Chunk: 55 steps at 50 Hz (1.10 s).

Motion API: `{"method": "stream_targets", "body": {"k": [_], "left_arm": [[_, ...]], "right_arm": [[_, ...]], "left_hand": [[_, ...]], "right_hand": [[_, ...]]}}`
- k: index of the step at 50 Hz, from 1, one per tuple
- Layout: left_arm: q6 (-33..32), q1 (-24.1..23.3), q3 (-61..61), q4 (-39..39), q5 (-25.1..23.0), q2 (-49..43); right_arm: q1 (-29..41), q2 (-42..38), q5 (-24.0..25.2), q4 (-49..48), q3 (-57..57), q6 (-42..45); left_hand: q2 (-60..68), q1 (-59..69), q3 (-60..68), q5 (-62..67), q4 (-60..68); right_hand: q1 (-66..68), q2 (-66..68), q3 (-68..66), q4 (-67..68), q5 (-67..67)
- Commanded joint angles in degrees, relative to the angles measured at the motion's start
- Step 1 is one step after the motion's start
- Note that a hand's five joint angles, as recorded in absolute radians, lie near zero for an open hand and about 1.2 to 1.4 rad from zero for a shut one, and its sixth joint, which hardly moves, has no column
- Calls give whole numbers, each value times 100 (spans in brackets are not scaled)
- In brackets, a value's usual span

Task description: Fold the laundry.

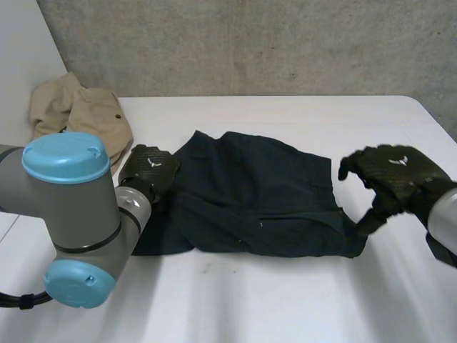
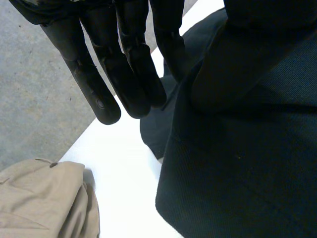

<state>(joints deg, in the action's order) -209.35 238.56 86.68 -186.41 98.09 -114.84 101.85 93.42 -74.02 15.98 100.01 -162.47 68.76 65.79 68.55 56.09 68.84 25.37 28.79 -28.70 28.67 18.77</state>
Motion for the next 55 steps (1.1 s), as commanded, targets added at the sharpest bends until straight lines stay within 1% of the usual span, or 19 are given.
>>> {"method": "stream_targets", "body": {"k": [1,4,6,9,12,19,24,27,32,38,40,42,43,46,47,49,50,53,55], "left_arm": [[0,-11,-231,8,8,-135],[0,-11,-284,8,17,-187],[0,-11,-292,8,17,-196],[0,-20,-301,8,8,-196],[0,-28,-301,8,17,-196],[8,-46,-301,8,26,-187],[8,-37,-301,8,26,-187],[8,-28,-301,8,26,-187],[8,-11,-310,8,26,-187],[8,-2,-319,8,26,-187],[8,-11,-328,8,26,-187],[8,-11,-328,17,43,-187],[8,-11,-328,25,43,-187],[17,-37,-293,69,61,-100],[17,-46,-275,69,61,-47],[52,-46,-240,122,70,329],[78,-46,-222,140,70,531],[350,-46,-152,184,61,1340],[500,-55,-169,175,61,1701]], "right_arm": [[-227,642,537,-304,1273,-557],[-210,792,556,-586,1661,-671],[-157,906,538,-973,1987,-803],[-148,836,495,-1490,2224,-1014],[-148,731,468,-1755,2190,-1111],[-104,555,503,-1853,2058,-1067],[-69,-94,494,-2141,1988,-1059],[-8,-253,468,-2326,1979,-1050],[150,-692,258,-2696,1874,-1050],[230,-1159,-24,-2793,1715,-901],[247,-1238,-130,-2837,1636,-778],[247,-1282,-182,-2854,1548,-672],[247,-1291,-191,-2820,1383,-524],[265,-1212,-165,-2732,952,-216],[265,-1064,-174,-2557,611,90],[265,-774,-183,-2163,249,478],[282,-477,-165,-1725,-197,871],[291,-88,-139,-1107,-928,1226],[291,19,-165,-571,-1728,1306]], "left_hand": [[1124,1421,1145,1391,1116],[1124,1421,1145,1391,1116],[1124,1421,1145,1391,1116],[1124,1421,1145,1391,1116],[1124,1421,1145,1391,1116],[1124,1421,1145,1391,1116],[1124,1421,1145,1391,1116],[1124,1421,1145,1391,1116],[1124,1421,1145,1391,1116],[1124,1421,1145,1391,1116],[1124,1421,1145,1391,1116],[1124,1421,1145,1391,1116],[1124,1421,1145,1391,1116],[1124,1421,1145,1391,1116],[1124,1421,1145,1391,1116],[1124,1421,1145,1391,1116],[1124,1421,1145,1391,1116],[1124,1421,1145,1391,1116],[1124,1421,1145,1391,1116]], "right_hand": [[843,502,-510,513,503],[843,502,-510,513,503],[792,451,-460,463,453],[675,334,-343,346,336],[674,333,-342,345,335],[691,350,-359,362,352],[674,333,-342,345,335],[674,333,-342,345,335],[775,434,-443,445,436],[876,535,-543,546,536],[2315,1974,-1983,1985,1976],[4565,4224,-4232,4235,4225],[5454,5113,-5121,5124,5114],[5463,5121,-5130,5133,5123],[5463,5121,-5130,5133,5123],[5463,5121,-5130,5133,5123],[5463,5121,-5130,5133,5123],[5463,5121,-5130,5133,5123],[5463,5121,-5130,5133,5123]]}}
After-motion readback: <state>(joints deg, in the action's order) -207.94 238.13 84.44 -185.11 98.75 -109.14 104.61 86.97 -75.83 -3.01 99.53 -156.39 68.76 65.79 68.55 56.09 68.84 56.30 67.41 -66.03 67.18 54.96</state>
